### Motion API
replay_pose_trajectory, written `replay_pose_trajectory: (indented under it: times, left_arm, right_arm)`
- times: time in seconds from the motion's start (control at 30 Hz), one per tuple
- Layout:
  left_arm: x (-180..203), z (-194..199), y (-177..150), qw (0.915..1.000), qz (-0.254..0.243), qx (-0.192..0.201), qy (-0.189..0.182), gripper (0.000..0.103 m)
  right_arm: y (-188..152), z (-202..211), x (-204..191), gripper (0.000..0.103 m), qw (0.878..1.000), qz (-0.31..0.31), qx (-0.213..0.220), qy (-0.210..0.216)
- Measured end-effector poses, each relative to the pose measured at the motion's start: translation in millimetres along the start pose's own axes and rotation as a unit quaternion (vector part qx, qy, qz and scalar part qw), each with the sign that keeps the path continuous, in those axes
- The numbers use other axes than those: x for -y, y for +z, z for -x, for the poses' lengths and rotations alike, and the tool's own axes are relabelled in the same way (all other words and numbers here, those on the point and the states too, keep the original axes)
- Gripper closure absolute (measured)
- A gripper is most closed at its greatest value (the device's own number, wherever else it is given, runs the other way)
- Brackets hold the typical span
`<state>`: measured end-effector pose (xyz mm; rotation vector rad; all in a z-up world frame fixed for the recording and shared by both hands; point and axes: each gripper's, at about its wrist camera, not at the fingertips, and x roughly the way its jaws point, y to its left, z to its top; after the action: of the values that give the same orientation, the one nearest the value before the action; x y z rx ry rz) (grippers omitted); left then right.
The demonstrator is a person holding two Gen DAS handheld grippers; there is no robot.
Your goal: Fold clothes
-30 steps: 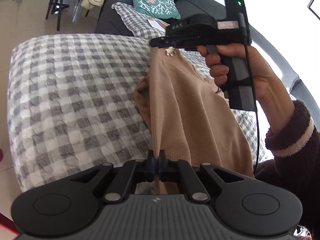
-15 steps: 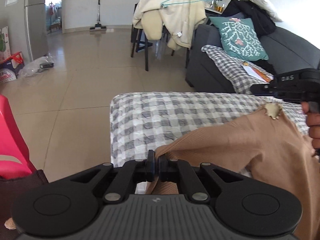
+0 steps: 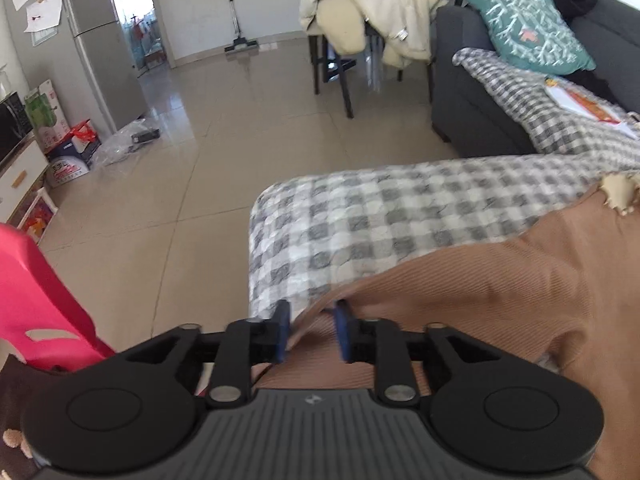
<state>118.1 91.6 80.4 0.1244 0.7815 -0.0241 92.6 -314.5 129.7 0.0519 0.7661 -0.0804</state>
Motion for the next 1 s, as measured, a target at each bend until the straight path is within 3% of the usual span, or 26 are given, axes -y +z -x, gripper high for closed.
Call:
replay_pose_trajectory:
  times: [0.1,0.17,0.3,0.5,0.6,0.67,0.77,0.93,0.97,1.0]
  left_arm:
    - [10,15,9,0.9990,-0.028,0.030,-0.018,0.046]
    - [23,14,13,0.9961,-0.057,0.044,-0.052,0.037]
    - [67,-8,19,0.9838,-0.112,0.045,-0.133,0.036]
    - [123,-53,27,0.9634,-0.195,0.052,-0.177,0.036]
    - [131,-75,38,0.9599,-0.187,0.036,-0.206,0.036]
    - [133,-89,46,0.9572,-0.170,0.020,-0.233,0.044]
    - [138,-105,50,0.9498,-0.153,0.000,-0.273,0.057]
    - [144,-117,49,0.9419,-0.140,-0.001,-0.305,0.061]
    - [144,-117,49,0.9416,-0.136,0.001,-0.308,0.065]
    - [145,-117,48,0.9414,-0.133,0.005,-0.310,0.069]
  right_arm:
    - [-5,0,21,0.064,0.999,0.043,-0.015,-0.009]
    - [-9,-5,26,0.064,0.997,0.071,-0.022,-0.006]
    - [-16,-24,28,0.064,0.994,0.109,-0.023,0.015]
    - [-18,-67,31,0.064,0.989,0.134,-0.023,0.052]
    - [-16,-93,38,0.064,0.988,0.145,-0.026,0.043]
    - [-15,-110,44,0.064,0.988,0.147,-0.031,0.047]
    - [-18,-132,51,0.064,0.985,0.145,-0.047,0.079]
    - [-21,-144,71,0.063,0.986,0.104,-0.032,0.124]
    - [-22,-145,75,0.064,0.986,0.095,-0.032,0.134]
    - [-23,-145,78,0.073,0.985,0.087,-0.031,0.142]
